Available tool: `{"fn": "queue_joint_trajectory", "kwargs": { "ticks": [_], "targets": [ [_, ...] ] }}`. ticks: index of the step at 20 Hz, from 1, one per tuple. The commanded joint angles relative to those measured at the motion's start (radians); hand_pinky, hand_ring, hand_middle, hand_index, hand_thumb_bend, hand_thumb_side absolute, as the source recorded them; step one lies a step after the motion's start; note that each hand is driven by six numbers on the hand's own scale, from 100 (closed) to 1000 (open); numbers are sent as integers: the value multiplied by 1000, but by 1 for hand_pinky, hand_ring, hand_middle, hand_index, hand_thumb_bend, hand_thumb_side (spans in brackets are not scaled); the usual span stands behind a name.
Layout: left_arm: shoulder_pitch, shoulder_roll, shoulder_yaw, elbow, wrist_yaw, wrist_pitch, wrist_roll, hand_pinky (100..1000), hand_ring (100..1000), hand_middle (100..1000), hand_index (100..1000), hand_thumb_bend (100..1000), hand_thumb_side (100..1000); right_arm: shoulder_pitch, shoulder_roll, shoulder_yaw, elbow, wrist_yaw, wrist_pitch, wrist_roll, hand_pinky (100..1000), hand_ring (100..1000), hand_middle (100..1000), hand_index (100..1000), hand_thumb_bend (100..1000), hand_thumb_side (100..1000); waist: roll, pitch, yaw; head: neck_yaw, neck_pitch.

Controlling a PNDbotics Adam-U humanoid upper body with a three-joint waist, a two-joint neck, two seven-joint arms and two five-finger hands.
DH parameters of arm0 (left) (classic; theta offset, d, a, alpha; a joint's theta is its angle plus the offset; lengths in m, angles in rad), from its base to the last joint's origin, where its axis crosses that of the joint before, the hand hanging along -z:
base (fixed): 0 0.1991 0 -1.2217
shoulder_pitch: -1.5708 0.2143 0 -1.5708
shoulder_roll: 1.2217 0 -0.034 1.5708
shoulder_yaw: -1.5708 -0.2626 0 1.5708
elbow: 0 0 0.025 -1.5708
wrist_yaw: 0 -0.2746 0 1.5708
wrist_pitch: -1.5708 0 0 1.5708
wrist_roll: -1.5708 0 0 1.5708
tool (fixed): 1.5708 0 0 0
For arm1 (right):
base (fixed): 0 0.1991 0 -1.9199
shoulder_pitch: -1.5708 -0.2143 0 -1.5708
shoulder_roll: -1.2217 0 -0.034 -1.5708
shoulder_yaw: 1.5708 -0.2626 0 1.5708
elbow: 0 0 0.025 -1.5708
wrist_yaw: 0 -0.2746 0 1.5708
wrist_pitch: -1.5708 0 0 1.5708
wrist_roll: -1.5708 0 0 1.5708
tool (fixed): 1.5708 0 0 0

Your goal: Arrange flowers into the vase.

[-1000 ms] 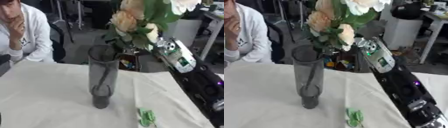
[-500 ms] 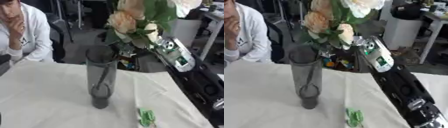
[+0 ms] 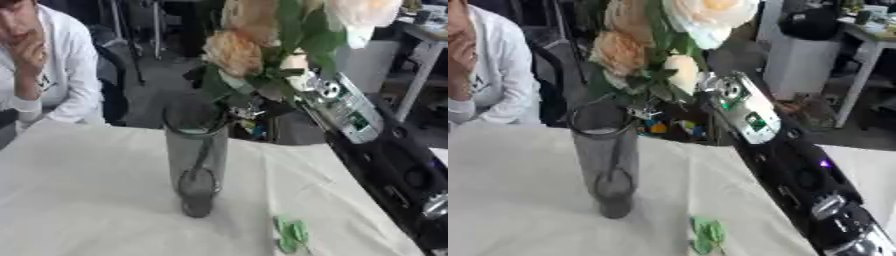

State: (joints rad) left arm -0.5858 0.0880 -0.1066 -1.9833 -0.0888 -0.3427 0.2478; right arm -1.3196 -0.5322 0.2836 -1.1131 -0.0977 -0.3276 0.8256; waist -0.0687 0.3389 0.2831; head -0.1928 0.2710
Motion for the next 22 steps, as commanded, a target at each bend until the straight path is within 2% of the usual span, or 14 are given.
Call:
{"fn": "queue_joint_trajectory", "kwargs": {
  "ticks": [1, 4, 13, 16, 17, 18, 22],
  "targets": [
    [-13, 5, -4, -17, 1, 0, -3, 781, 884, 851, 966, 100, 1000, -31, -10, -9, -7, -12, -73, 81, 937, 1000, 1000, 1000, 164, 598, 5, -23, 1, -3, -9],
    [-14, 4, -4, -17, 1, 0, -3, 781, 884, 851, 966, 100, 1000, -32, -12, -23, 2, 3, -67, 81, 939, 1000, 1000, 1000, 195, 620, 4, -22, 3, -3, -10],
    [-16, 4, -4, -17, 1, -1, -3, 781, 885, 852, 966, 100, 1000, -33, -12, -71, 43, 59, -96, 81, 941, 1000, 1000, 1000, 155, 680, 4, -18, 7, -3, -8],
    [-16, 4, -4, -17, 1, -1, -4, 781, 886, 852, 966, 100, 1000, -35, -11, -73, 44, 52, -93, 81, 945, 1000, 1000, 1000, 213, 762, 3, -18, 6, -4, -9],
    [-16, 5, -4, -17, 1, -1, -4, 781, 886, 852, 966, 100, 1000, -36, -11, -73, 44, 50, -91, 81, 945, 1000, 1000, 1000, 213, 762, 3, -18, 6, -4, -9],
    [-16, 5, -4, -17, 1, -1, -4, 781, 886, 852, 966, 100, 1000, -36, -11, -74, 44, 48, -88, 81, 944, 1000, 1000, 1000, 249, 836, 3, -18, 6, -5, -9],
    [-16, 5, -4, -17, 1, 0, -4, 781, 886, 852, 967, 100, 1000, -40, -13, -73, 48, 45, -73, 81, 950, 1000, 1000, 1000, 278, 859, 1, -19, 5, -5, -8]
  ]
}}
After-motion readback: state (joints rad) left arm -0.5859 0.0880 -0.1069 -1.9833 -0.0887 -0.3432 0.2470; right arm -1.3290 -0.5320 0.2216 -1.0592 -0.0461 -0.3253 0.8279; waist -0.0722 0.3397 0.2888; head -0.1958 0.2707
